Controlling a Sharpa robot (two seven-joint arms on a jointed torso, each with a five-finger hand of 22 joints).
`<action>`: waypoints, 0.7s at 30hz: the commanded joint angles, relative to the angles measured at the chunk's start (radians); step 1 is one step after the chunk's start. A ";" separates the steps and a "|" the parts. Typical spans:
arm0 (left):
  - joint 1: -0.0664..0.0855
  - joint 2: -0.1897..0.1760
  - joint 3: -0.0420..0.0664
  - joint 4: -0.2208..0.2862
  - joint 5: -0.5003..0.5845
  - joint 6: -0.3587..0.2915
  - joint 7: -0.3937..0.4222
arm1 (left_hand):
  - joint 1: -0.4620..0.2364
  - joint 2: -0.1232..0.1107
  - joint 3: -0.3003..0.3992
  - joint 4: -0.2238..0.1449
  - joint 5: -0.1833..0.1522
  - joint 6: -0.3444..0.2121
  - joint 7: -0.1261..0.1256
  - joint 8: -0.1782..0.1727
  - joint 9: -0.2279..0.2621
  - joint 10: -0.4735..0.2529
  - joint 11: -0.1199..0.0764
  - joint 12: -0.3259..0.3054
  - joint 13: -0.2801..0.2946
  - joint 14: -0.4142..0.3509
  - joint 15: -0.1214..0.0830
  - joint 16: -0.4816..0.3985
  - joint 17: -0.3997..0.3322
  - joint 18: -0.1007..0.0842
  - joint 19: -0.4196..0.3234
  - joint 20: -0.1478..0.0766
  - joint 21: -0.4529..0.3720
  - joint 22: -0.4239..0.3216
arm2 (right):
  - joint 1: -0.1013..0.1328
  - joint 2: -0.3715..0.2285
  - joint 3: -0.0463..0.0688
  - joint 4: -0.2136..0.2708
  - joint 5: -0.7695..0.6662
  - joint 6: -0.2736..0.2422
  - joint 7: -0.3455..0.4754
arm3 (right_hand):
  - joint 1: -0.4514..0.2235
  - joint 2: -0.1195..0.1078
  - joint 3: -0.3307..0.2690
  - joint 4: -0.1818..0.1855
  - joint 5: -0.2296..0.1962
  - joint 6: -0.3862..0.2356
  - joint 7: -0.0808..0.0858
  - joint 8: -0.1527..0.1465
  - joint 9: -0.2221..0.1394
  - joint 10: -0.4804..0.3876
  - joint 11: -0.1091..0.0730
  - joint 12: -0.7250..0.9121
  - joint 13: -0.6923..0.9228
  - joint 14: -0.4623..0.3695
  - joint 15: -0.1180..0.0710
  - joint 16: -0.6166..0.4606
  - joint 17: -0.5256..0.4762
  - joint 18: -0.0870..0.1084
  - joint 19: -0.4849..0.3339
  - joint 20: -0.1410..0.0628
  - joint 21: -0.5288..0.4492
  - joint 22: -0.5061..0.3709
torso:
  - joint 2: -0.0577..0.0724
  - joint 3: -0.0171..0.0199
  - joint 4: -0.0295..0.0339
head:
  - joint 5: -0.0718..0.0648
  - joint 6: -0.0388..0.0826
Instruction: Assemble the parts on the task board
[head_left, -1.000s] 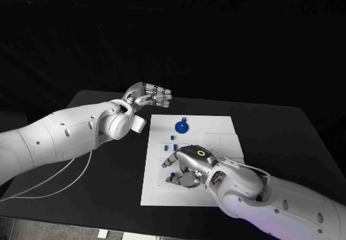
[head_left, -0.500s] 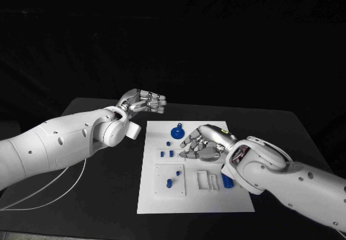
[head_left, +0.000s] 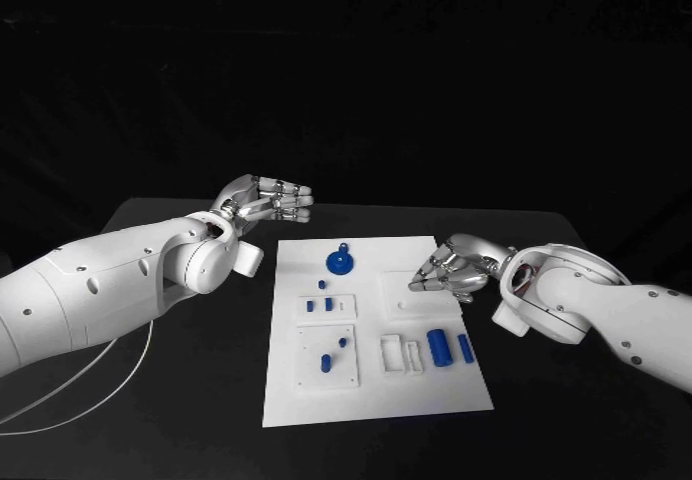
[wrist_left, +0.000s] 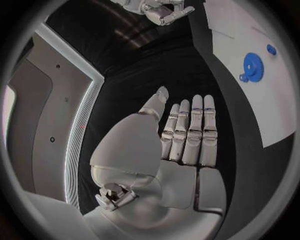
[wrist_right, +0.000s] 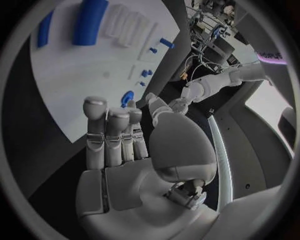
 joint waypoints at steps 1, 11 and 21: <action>0.000 -0.004 0.000 0.003 0.012 0.017 0.013 | -0.005 0.005 0.000 0.007 -0.007 -0.005 -0.005 0.003 0.000 0.007 0.000 -0.003 -0.001 0.008 -0.005 -0.001 0.002 -0.010 0.000 -0.005 0.004 -0.001 | 0.001 -0.022 0.000 0.005 0.063 0.174 -0.133 | -0.008 0.009 -0.002 0.010 0.005 -0.007 -0.002 0.002 0.008 0.007 0.000 0.024 0.028 0.011 -0.001 0.006 0.036 -0.012 0.029 -0.005 0.035 0.096 | 0.000 0.0009 -0.0027 | -0.010 -0.006; -0.008 -0.027 0.000 0.025 0.006 0.058 0.033 | -0.064 -0.043 -0.141 0.075 -0.014 -0.029 -0.015 0.006 0.000 -0.019 0.007 -0.002 0.001 -0.010 0.006 -0.002 0.004 -0.014 -0.010 0.006 -0.011 -0.018 | 0.002 -0.087 -0.014 0.042 0.095 0.152 -0.223 | -0.005 0.094 -0.137 -0.066 0.020 -0.017 -0.003 0.002 0.051 0.013 0.001 0.013 0.053 0.026 -0.001 -0.017 0.105 -0.010 0.016 -0.005 0.099 0.099 | -0.009 0.0035 -0.0113 | -0.023 -0.019; -0.021 -0.037 -0.001 0.039 -0.001 0.064 0.036 | -0.062 -0.058 -0.132 0.101 -0.016 -0.043 -0.015 0.010 0.000 -0.057 0.004 -0.003 0.000 -0.055 0.020 -0.005 -0.009 -0.017 -0.039 0.021 -0.035 -0.037 | -0.005 -0.104 -0.027 0.079 0.076 0.154 -0.303 | -0.036 0.105 -0.161 -0.084 0.025 -0.045 0.005 0.002 0.038 0.029 0.005 0.045 0.084 0.033 0.002 -0.008 0.133 -0.009 0.020 -0.002 0.165 0.108 | -0.018 0.0040 -0.0126 | -0.025 -0.027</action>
